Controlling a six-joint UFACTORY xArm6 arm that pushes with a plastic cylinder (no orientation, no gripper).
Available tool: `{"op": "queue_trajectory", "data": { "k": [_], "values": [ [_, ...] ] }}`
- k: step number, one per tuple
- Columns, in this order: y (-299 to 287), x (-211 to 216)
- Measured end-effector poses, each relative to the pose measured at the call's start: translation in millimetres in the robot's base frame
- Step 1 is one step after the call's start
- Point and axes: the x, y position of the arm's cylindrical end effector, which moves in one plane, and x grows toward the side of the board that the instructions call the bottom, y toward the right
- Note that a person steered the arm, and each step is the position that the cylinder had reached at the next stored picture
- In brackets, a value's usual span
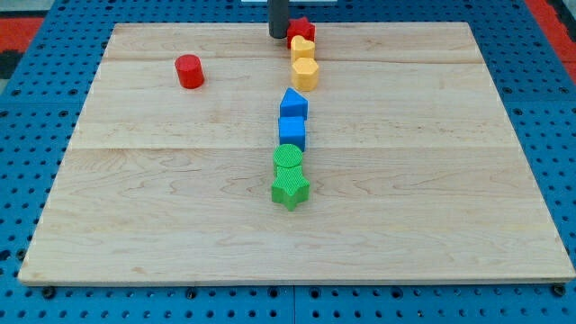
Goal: Move the red circle bottom left to the green star
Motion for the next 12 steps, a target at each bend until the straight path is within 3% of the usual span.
{"op": "queue_trajectory", "data": {
  "k": [2,3,4,6,8,9,10,11,12],
  "values": [
    [-82.1,36.1],
    [-95.5,104.5],
    [-102.4,103.8],
    [-117.0,45.8],
    [-157.9,102.7],
    [-165.5,110.1],
    [-131.3,193.4],
    [-114.0,219.4],
    [-148.4,191.6]
  ]
}}
